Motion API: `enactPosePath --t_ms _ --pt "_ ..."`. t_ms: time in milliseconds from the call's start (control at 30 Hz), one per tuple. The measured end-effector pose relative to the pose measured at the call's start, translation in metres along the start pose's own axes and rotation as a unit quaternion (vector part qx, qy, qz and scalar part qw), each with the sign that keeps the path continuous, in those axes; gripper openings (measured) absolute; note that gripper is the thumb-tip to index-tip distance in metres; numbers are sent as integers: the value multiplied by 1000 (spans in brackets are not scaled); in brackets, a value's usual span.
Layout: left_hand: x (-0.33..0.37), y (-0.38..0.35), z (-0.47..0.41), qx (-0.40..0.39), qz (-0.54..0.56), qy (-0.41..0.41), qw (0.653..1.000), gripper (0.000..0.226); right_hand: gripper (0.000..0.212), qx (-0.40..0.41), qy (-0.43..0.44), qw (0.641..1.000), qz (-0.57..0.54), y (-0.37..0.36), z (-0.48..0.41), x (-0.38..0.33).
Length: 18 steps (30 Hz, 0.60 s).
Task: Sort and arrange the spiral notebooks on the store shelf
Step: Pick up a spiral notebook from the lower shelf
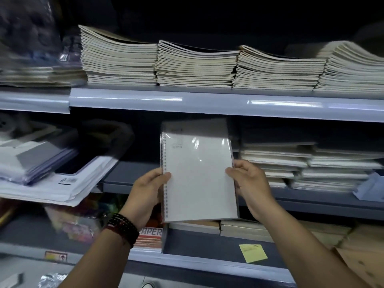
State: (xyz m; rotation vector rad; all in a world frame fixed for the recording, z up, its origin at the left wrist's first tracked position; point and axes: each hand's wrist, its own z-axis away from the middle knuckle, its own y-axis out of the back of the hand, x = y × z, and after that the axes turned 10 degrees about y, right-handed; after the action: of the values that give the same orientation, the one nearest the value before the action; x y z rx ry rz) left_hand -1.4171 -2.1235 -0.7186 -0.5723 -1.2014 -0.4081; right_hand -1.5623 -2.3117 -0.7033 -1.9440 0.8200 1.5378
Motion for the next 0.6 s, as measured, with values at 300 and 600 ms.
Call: enactPosePath --t_ms 300,600 --pt "13 11 28 45 -82 -57 994 7 12 4 75 995 61 11 17 -8" --pt "17 36 40 -14 72 52 996 31 14 -47 50 997 -40 5 29 -7"
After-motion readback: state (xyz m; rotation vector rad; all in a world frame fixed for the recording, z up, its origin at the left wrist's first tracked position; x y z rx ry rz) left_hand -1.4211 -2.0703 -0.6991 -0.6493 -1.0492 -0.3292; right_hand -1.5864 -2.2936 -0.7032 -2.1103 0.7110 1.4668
